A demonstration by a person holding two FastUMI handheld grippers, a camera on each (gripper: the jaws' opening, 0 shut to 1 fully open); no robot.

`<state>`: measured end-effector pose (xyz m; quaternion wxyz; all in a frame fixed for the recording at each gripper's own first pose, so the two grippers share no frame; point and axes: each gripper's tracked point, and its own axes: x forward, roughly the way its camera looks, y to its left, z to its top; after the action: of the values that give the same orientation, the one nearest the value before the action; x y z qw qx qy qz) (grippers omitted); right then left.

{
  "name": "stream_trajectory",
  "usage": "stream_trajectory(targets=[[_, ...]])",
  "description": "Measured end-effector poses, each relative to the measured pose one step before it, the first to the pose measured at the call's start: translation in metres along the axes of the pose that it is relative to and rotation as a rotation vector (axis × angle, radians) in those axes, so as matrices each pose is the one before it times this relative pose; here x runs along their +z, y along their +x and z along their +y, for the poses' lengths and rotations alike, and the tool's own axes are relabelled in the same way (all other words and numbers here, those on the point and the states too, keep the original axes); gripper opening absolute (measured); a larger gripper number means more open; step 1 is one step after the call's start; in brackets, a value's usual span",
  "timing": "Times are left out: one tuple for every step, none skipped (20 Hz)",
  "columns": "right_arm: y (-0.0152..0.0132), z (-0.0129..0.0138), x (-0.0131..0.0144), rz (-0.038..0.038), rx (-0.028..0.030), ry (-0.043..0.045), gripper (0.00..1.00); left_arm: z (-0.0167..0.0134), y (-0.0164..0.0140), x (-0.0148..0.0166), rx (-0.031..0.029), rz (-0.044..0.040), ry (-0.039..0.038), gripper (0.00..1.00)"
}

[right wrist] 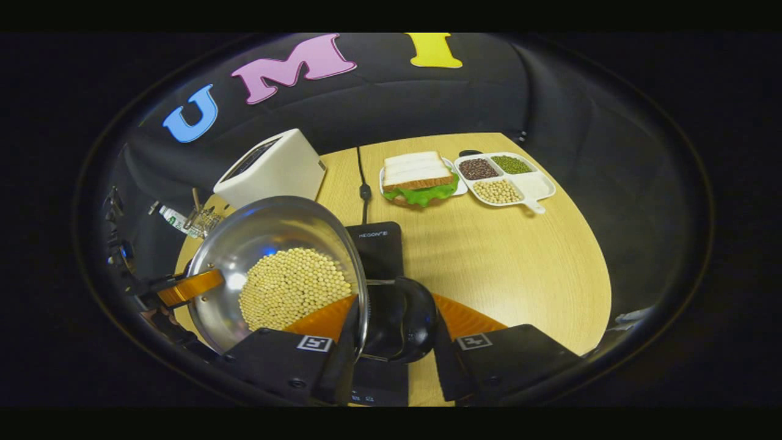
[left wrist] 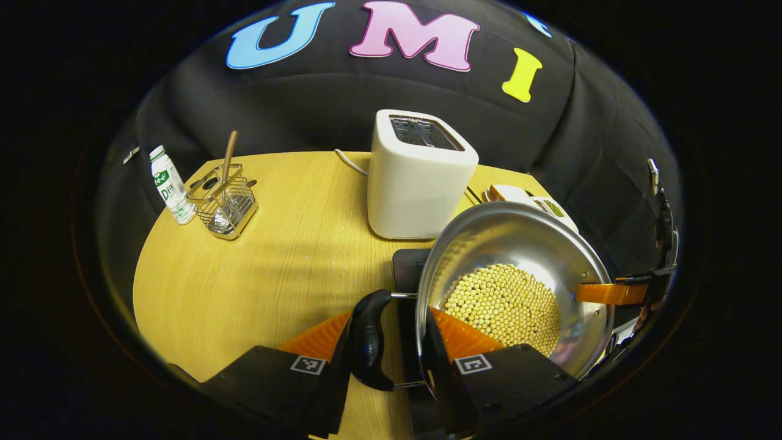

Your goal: First push the handle of the pot to place it horizontally, then grasp the pot with both hands and set it on the induction cooktop.

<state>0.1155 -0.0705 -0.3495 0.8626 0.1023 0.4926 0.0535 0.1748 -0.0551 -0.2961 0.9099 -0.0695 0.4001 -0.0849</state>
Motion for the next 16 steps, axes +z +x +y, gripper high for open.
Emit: stream_trajectory(targets=[[-0.00180, 0.00171, -0.00023, -0.00131, 0.00671, 0.00490, 0.60, -0.00043, -0.00044, -0.00004, 0.00216, 0.00526, 0.00596, 0.63], [-0.00243, 0.00155, 0.00376, -0.01074, 0.00558, 0.00512, 0.62, 0.00094, -0.00142, -0.00034, 0.00706, -0.00007, 0.01096, 0.65], [0.00076, 0.00204, 0.00330, -0.00909, 0.00600, 0.00660, 0.72, -0.00007, -0.00082, 0.00287, 0.00735, -0.01180, 0.01354, 0.66], [-0.00230, -0.00102, 0.00439, -0.01150, -0.00722, 0.00352, 0.80, -0.00247, -0.00329, 0.00329, -0.00602, -0.02015, 0.01411, 0.72], [0.00009, 0.00049, -0.00091, -0.00787, -0.00275, 0.00301, 0.95, -0.00111, -0.00445, 0.00342, 0.00151, -0.01531, 0.01196, 0.85], [-0.00065, -0.00184, 0.00204, -0.01238, -0.01318, -0.00174, 0.99, -0.00012, -0.00136, 0.00175, 0.00204, -0.01089, 0.00817, 0.96], [-0.00179, -0.00306, 0.00302, -0.01721, -0.01401, -0.00505, 0.99, 0.00234, -0.00343, 0.00143, 0.00801, -0.00695, 0.00428, 0.98], [-0.00297, -0.00120, 0.00296, -0.01977, -0.00923, -0.00698, 0.99, 0.00278, -0.00231, 0.00093, 0.01194, -0.00349, 0.00167, 0.98], [-0.00530, -0.00027, 0.00377, -0.02592, -0.00948, -0.00789, 0.99, 0.00184, -0.00203, 0.00041, 0.00753, -0.00190, -0.00207, 0.98], [-0.00462, -0.00019, 0.00430, -0.02446, -0.00294, -0.00499, 0.99, 0.00094, -0.00437, 0.00110, 0.00679, -0.01008, -0.00405, 0.98], [-0.00638, 0.00067, 0.00510, -0.02886, -0.00333, -0.00409, 0.99, 0.00059, -0.00482, 0.00307, 0.00218, -0.01599, -0.00778, 0.98], [-0.00656, 0.00080, 0.00519, -0.02889, -0.00146, -0.00437, 0.99, -0.00084, -0.00506, 0.00227, -0.00094, -0.01729, -0.00947, 0.98], [-0.00760, 0.00110, 0.00590, -0.03121, -0.00248, -0.00783, 0.99, -0.00036, -0.00644, 0.00400, -0.00353, -0.02194, -0.00823, 0.98], [-0.00812, -0.00005, 0.00528, -0.02921, -0.00324, -0.00881, 0.99, 0.00036, -0.00691, 0.00326, 0.00114, -0.01902, -0.00717, 0.98], [-0.00804, 0.00108, 0.00583, -0.02848, -0.00124, -0.00736, 0.99, 0.00137, -0.00781, 0.00408, 0.00600, -0.02111, -0.00422, 0.98], [-0.00888, 0.00186, 0.00558, -0.02614, 0.00048, -0.00552, 0.99, 0.00145, -0.00800, 0.00458, 0.00723, -0.02364, -0.00308, 0.98]])
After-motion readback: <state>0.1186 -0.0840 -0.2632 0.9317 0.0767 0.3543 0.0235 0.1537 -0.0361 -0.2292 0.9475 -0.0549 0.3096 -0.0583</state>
